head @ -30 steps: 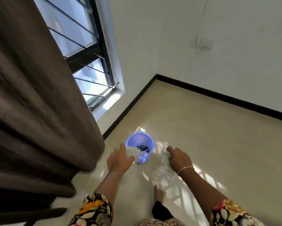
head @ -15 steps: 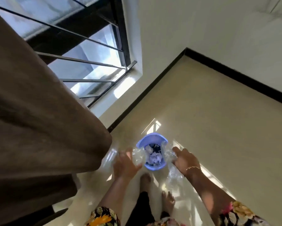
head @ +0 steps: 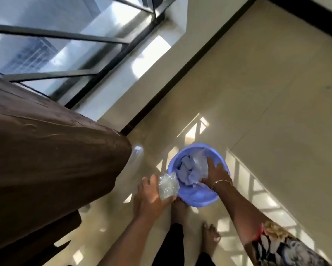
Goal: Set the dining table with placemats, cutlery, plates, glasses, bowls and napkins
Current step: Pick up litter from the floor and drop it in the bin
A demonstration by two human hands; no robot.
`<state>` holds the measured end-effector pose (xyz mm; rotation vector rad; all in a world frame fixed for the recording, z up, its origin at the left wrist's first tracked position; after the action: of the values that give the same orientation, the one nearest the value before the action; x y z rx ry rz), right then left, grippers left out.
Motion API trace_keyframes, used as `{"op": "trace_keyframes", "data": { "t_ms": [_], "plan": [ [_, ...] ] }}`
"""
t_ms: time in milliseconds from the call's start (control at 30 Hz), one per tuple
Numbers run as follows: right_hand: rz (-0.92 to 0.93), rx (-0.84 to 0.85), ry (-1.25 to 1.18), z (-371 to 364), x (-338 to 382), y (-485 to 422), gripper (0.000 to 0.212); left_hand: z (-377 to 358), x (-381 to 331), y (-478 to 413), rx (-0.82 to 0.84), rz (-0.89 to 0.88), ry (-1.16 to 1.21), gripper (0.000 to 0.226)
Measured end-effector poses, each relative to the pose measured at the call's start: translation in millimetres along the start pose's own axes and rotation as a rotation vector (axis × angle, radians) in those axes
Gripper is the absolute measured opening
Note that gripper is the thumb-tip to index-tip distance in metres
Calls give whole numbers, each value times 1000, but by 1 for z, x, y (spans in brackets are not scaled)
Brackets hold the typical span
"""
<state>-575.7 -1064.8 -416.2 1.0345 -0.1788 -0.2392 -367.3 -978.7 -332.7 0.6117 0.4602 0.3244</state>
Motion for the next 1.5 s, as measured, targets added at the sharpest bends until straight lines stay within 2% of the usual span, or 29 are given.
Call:
{"op": "trace_keyframes", "data": {
  "t_ms": [133, 200, 267, 333, 500, 600, 733, 933, 1133, 1333, 1500],
  "plan": [
    [-28, 44, 1, -5, -19, 2, 84, -10, -10, -6, 48, 12, 22, 79],
    [-42, 39, -1, 0, -34, 10, 81, -12, -24, -9, 89, 2, 16, 89],
    [-55, 10, -6, 10, -49, 18, 75, -16, -39, -15, 104, 5, 26, 94],
    [-60, -35, -28, 23, -62, 24, 69, -20, -53, -20, 93, 6, 45, 89],
    [-83, -86, -113, 34, -85, 33, 62, -41, -81, -28, 155, -34, 212, 99],
    [-118, -74, -175, 30, -102, 49, 60, -39, -87, -21, 178, -57, 121, 96],
    [-127, -103, -155, 24, -122, 92, 68, -21, -91, 6, 180, -54, 69, 82],
    [-162, -105, -236, 36, -154, 173, 66, 22, -131, 58, 200, -178, -83, 63],
    [-267, -232, -431, 82, -215, 249, 69, 53, -229, 89, 252, -389, -245, 69],
    [-416, -349, -578, 128, -314, 303, 81, 56, -382, 128, 242, -695, -486, 66],
    [-477, -440, -698, 159, -423, 325, 62, 22, -520, 156, 216, -901, -643, 61]
  ]
}}
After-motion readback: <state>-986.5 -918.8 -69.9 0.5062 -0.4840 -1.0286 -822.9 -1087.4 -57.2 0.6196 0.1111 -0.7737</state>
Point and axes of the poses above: each hand's wrist, its own y-axis away from the middle knuckle, its own z-axis out of the back of the hand, x = y × z, the point moved 10 cm from there along -y, towards the middle knuckle, and after that the axes turned 10 degrees about -z, right-handed, at the moved point
